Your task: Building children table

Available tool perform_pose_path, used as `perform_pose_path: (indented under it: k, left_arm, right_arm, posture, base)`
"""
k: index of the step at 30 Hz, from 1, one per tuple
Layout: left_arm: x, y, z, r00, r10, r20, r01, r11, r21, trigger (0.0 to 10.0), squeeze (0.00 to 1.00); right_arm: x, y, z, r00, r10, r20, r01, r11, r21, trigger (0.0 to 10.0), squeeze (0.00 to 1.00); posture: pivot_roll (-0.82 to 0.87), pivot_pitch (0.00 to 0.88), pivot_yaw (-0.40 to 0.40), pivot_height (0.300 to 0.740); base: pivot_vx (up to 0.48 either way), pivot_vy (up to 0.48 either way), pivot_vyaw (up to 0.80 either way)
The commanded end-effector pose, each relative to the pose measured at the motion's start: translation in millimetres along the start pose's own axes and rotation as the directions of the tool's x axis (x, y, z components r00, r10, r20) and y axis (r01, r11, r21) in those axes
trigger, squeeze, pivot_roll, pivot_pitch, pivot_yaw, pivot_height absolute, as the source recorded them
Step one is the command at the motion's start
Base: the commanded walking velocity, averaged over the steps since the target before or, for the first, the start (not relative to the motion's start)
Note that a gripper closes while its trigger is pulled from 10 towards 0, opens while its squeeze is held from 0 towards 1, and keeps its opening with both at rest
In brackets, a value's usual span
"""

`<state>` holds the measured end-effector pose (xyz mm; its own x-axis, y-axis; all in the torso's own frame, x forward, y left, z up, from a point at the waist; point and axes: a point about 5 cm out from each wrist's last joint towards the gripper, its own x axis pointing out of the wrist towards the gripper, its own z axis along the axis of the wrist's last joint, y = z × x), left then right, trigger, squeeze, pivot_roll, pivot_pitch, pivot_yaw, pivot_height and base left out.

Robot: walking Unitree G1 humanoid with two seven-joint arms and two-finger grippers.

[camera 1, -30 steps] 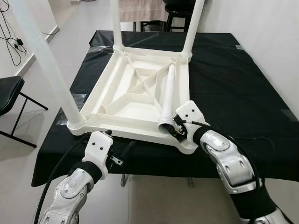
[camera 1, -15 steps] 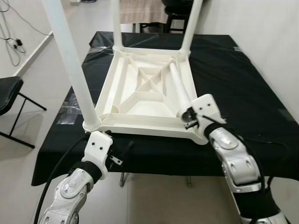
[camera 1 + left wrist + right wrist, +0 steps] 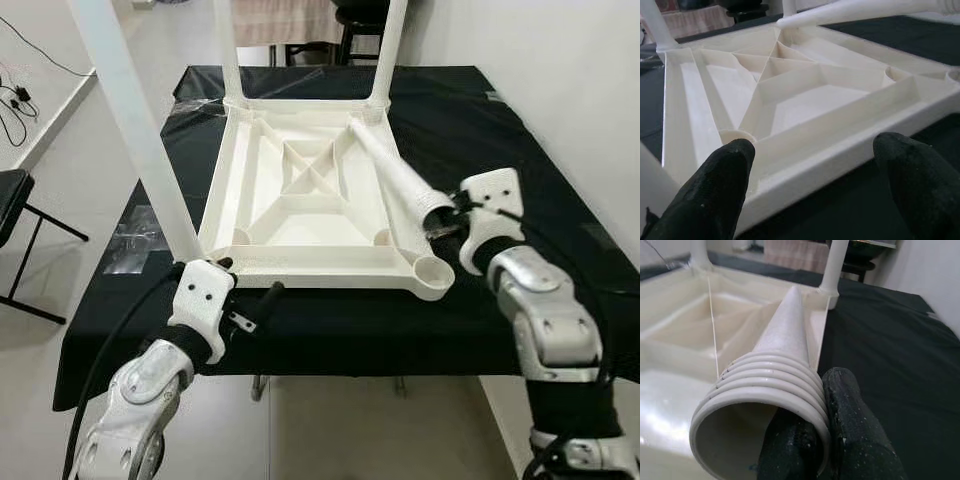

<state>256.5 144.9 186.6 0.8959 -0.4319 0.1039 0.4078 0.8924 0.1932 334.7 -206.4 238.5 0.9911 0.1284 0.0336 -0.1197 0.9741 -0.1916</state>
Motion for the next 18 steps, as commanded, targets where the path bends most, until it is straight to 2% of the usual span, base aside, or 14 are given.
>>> perform_pose_path:
  k: [1,3,4,6,7,9,10,11,12,13,15,16,18]
  left_arm:
    - [2.5,4.8,5,1.0,-0.004,0.012,0.004,1.0,-0.013,10.0,0.0]
    - [9.1,8.1,10,0.999,-0.013,0.036,0.014,0.999,-0.039,10.0,0.0]
    - [9.1,8.1,10,0.999,-0.013,0.036,0.014,0.999,-0.039,10.0,0.0]
    - [22.1,11.9,23,0.995,-0.021,0.099,0.036,0.988,-0.151,10.0,0.0]
    - [22.1,11.9,23,0.995,-0.021,0.099,0.036,0.988,-0.151,10.0,0.0]
    - [33.1,13.0,35,0.987,-0.036,0.155,0.075,0.965,-0.251,10.0,0.0]
    - [40.7,9.8,42,0.981,-0.07,0.183,0.124,0.943,-0.308,10.0,0.0]
    - [45.5,7.0,47,0.975,-0.095,0.201,0.161,0.926,-0.341,10.0,0.0]
    - [45.5,7.0,47,0.975,-0.095,0.201,0.161,0.926,-0.341,10.0,0.0]
    - [51.3,0.1,52,0.963,-0.157,0.221,0.232,0.897,-0.375,10.0,0.0]
    - [58.6,-14.1,60,0.931,-0.274,0.239,0.354,0.838,-0.416,10.0,0.0]
    - [58.6,-14.1,60,0.931,-0.274,0.239,0.354,0.838,-0.416,10.0,0.0]
    - [60.7,-24.6,65,0.897,-0.36,0.257,0.438,0.804,-0.402,10.0,0.0]
  right_arm:
    - [-1.7,-16.4,11,0.997,-0.025,0.069,0.021,0.998,0.061,0.0,0.0]
    - [-4.0,-27.3,16,0.993,-0.027,0.112,0.013,0.992,0.124,0.0,0.0]
    - [-4.0,-27.3,16,0.993,-0.027,0.112,0.013,0.992,0.124,0.0,0.0]
    - [-10.7,-37.5,24,0.976,0.001,0.219,-0.056,0.968,0.243,0.0,0.0]
    - [-10.7,-37.5,24,0.976,0.001,0.219,-0.056,0.968,0.243,0.0,0.0]
    - [-16.3,-42.9,25,0.957,0.006,0.291,-0.11,0.932,0.346,0.0,0.0]
    - [-19.5,-42.5,24,0.944,0.0,0.331,-0.143,0.902,0.408,0.0,0.0]
    - [-21.6,-42.0,24,0.934,-0.006,0.357,-0.164,0.881,0.445,0.0,0.0]
    - [-21.6,-42.0,24,0.934,-0.006,0.357,-0.164,0.881,0.445,0.0,0.0]
    - [-22.9,-38.2,21,0.928,-0.003,0.372,-0.188,0.86,0.475,10.0,0.0]
    - [-26.9,-23.2,19,0.906,0.052,0.421,-0.28,0.819,0.501,10.0,0.0]
    - [-26.9,-23.2,19,0.906,0.052,0.421,-0.28,0.819,0.501,10.0,0.0]
    - [-31.7,-7.7,18,0.874,0.149,0.462,-0.389,0.784,0.484,10.0,0.0]
  posture:
    - [0.05,0.165,-0.065,0.74]
    - [0.04,0.164,-0.062,0.74]
    - [0.04,0.164,-0.062,0.74]
    - [0.03,0.161,-0.059,0.74]
    - [0.03,0.161,-0.059,0.74]
    - [0.03,0.158,-0.057,0.74]
    - [0.03,0.156,-0.054,0.74]
    - [0.03,0.156,-0.054,0.74]
    - [0.03,0.156,-0.054,0.74]
    - [0.02,0.153,-0.049,0.74]
    - [0.01,0.152,-0.049,0.74]
    - [0.01,0.152,-0.049,0.74]
    - [0.01,0.152,-0.05,0.74]
  base:
    - [0.0,0.0,0.0]
    - [0.0,0.0,0.0]
    - [0.0,0.0,0.0]
    - [0.0,0.0,0.0]
    - [0.0,0.0,0.0]
    - [0.0,0.0,0.0]
    - [0.0,0.0,0.0]
    - [0.0,0.0,0.0]
    - [0.0,0.0,0.0]
    - [0.0,0.0,0.0]
    - [0.0,0.0,0.0]
    - [0.0,0.0,0.0]
    - [0.0,0.0,0.0]
